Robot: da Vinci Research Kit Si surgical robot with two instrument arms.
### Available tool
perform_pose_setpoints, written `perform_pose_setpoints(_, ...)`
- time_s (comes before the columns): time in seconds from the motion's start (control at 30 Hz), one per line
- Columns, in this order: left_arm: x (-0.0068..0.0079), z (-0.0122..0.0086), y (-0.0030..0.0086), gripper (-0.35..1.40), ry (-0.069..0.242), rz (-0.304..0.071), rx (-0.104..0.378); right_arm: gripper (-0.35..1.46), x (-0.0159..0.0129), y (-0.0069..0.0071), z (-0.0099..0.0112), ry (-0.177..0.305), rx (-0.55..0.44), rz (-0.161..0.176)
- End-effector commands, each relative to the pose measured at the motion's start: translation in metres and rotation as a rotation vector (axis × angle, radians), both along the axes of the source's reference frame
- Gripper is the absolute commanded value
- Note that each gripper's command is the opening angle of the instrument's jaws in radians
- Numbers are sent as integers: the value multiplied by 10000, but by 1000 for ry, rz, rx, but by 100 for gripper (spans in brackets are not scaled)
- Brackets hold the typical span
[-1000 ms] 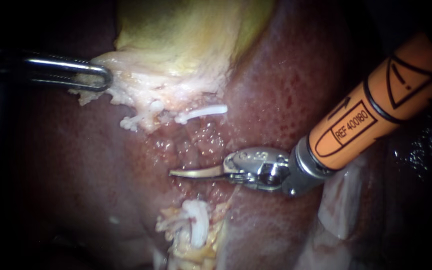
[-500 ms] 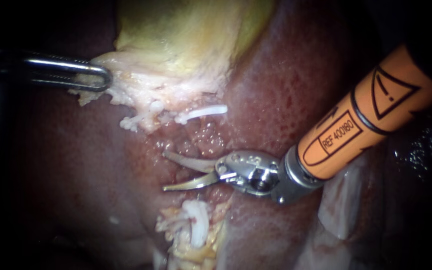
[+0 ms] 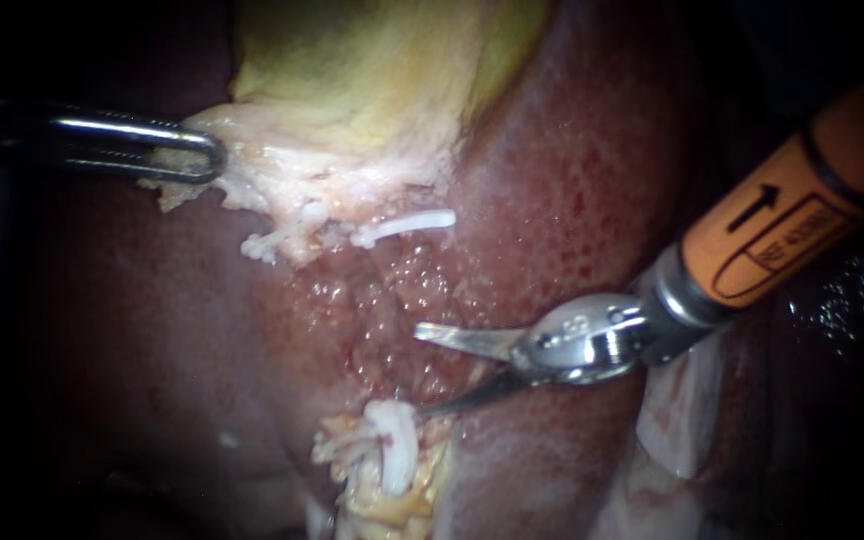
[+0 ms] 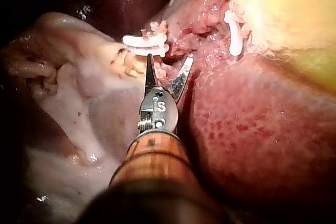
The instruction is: Go back from the cut right tube
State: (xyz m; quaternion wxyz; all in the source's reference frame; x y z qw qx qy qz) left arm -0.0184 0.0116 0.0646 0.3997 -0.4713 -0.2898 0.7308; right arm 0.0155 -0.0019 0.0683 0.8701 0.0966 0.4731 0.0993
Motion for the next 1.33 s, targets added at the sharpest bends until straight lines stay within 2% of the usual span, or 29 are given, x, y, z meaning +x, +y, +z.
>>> perform_pose_setpoints(0.03, 0, 0, 0, -35, 0, 0, 0, 143, -10, 5, -5, -23, -3, 7)
perform_pose_setpoints(0.17, 0, 1, 0, -35, 0, 0, -1, 143, -40, 22, -19, -104, 2, 24)
perform_pose_setpoints(0.23, 0, 1, -1, -35, 0, 0, -1, 143, -52, 30, -24, -129, 2, 33)
perform_pose_setpoints(0.33, -2, 3, -3, -35, 1, -1, -3, 143, -65, 42, -29, -155, -5, 51)
perform_pose_setpoints(0.43, -5, 6, -6, -35, 5, -6, -7, 143, -70, 46, -30, -171, -16, 61)
perform_pose_setpoints(0.5, -8, 9, -9, -35, 4, -3, -7, 143, -71, 47, -29, -167, -8, 58)
perform_pose_setpoints(0.57, -14, 13, -14, -35, -1, 4, -8, 143, -71, 47, -29, -146, 9, 35)
perform_pose_setpoints(0.77, -36, 35, -31, -35, -15, 26, -19, 143, -71, 46, -29, -143, 3, 33)
perform_pose_setpoints(0.9, -49, 48, -39, -35, -15, 41, -9, 143, -71, 46, -29, -143, 3, 33)
perform_pose_setpoints(1.0, -53, 55, -44, -35, -10, 49, -4, 143, -71, 46, -29, -143, -2, 29)
perform_pose_setpoints(1.17, -55, 57, -44, -35, -13, 51, 2, 143, -72, 47, -29, -143, -6, 26)
perform_pose_setpoints(1.33, -53, 55, -43, -35, -14, 53, 2, 141, -69, 45, -28, -126, 1, 7)
